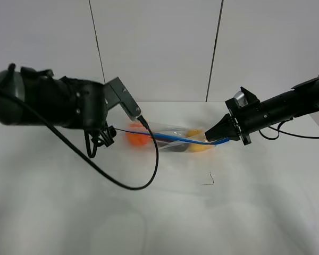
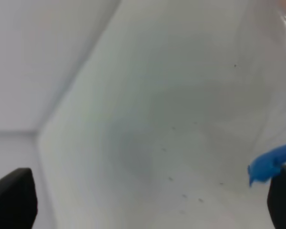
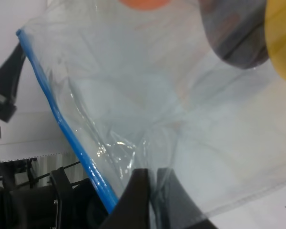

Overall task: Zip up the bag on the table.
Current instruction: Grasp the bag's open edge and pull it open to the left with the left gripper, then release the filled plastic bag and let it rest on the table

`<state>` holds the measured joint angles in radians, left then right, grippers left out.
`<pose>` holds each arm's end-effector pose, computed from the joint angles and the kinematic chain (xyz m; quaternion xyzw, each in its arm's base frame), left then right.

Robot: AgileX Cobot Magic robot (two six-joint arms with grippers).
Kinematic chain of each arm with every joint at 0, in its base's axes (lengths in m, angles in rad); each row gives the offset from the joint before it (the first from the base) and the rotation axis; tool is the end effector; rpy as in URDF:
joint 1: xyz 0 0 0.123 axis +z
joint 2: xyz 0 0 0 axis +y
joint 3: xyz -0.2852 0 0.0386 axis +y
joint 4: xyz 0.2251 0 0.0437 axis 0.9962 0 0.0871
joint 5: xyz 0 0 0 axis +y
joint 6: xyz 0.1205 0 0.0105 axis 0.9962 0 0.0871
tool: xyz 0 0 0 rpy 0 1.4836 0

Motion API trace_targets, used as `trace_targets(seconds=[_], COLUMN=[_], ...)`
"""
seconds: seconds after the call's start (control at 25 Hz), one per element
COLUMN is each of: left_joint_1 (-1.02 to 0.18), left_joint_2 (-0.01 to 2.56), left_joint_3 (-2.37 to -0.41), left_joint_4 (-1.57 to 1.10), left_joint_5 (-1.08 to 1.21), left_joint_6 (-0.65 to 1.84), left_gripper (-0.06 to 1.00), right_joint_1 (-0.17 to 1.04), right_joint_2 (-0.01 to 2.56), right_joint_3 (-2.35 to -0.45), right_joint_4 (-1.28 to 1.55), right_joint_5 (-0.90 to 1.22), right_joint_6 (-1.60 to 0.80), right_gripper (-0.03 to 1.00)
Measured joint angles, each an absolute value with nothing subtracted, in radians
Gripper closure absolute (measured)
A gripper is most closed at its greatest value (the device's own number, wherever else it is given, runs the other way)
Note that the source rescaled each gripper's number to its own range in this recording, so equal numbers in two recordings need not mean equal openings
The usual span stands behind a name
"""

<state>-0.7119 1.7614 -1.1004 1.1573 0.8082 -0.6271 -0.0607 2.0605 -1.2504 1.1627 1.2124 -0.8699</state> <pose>0.3154 -0.1664 0.2172 0.3739 0.8184 0.2876 0.3283 0.3628 0.0821 0.1618 -0.0637 0.8668 0.4887 0.0759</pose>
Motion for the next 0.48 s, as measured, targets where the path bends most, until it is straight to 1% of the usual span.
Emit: trace_targets(seconds=[0.2, 0.48], left_joint_1=[-0.564, -0.280], left_joint_2=[1.654, 1.500], left_joint_3=[-1.169, -1.175], left_joint_4=[0.925, 0.599], left_joint_5=[0.804, 0.874], left_joint_6=[-0.540, -0.328], left_gripper=[-0.06, -0.06], right_joint_1=[-0.061, -0.061], right_joint_2=[2.060, 2.060], right_joint_3=[-1.250, -1.250], right_joint_4=[1.162, 1.161], right_joint_5=[1.211, 1.211], right_joint_6=[-0.870, -0.871], right_gripper=[0.97, 0.97])
